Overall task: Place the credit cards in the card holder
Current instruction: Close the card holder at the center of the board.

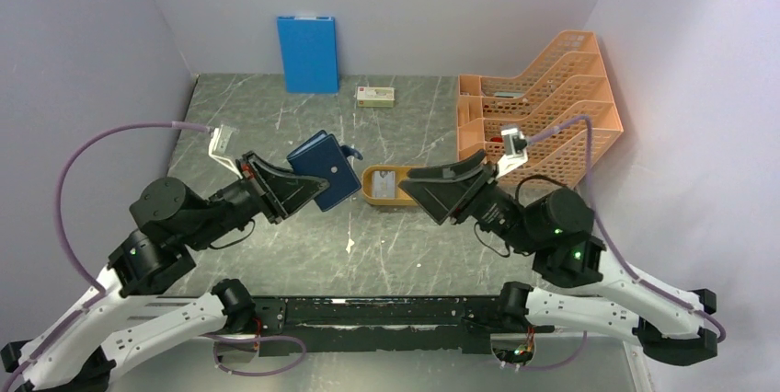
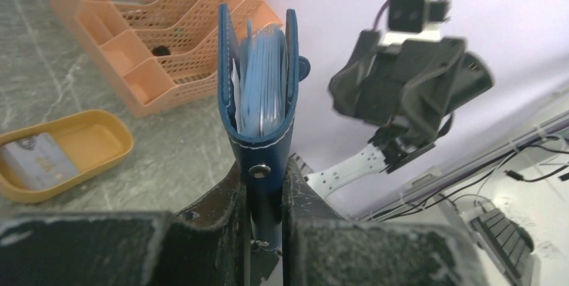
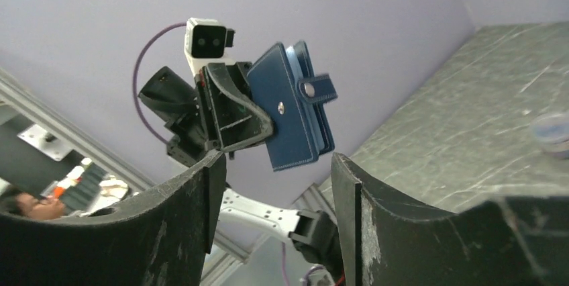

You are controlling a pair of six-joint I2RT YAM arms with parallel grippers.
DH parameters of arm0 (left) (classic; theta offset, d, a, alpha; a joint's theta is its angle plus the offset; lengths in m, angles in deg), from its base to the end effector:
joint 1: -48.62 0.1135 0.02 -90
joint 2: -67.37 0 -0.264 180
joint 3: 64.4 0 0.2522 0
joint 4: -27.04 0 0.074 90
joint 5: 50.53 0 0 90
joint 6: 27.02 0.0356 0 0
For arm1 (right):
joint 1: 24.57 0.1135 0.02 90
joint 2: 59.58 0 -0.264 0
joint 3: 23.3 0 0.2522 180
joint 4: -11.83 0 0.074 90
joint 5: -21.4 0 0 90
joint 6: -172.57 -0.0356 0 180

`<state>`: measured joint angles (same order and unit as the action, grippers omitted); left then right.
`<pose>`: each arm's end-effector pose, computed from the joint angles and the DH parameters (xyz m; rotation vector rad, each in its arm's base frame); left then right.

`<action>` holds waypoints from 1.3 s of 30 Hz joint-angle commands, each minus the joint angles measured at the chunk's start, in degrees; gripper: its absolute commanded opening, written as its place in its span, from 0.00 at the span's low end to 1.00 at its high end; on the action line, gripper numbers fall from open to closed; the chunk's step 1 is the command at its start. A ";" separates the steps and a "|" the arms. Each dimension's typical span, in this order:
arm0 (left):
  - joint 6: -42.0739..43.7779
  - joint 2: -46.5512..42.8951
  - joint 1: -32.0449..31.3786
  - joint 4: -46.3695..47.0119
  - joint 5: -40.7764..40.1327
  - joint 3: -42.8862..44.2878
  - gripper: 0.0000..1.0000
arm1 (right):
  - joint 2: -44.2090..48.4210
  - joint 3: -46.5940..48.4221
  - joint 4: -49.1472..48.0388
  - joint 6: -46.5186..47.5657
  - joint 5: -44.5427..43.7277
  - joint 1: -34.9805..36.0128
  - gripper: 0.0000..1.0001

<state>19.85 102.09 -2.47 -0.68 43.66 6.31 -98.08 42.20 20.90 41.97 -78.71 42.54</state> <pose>0.0705 -0.0915 0.4278 0.1767 1.5750 -1.3804 0.0609 0.1283 0.4259 -0.1561 1.4085 1.4882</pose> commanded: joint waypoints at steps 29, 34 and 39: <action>7.84 2.62 0.29 -17.42 4.57 9.36 0.05 | -19.45 21.38 22.82 13.97 2.41 -0.05 0.25; 7.54 2.02 0.27 -17.01 5.04 8.36 0.05 | -19.51 21.03 22.71 13.86 2.29 -0.05 0.25; 7.82 2.02 0.30 -16.81 5.15 8.12 0.05 | -19.46 20.72 22.19 13.93 1.82 -0.05 0.25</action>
<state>26.80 104.65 -2.47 -19.58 46.82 14.55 -117.65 63.10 45.10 55.24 -75.95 42.56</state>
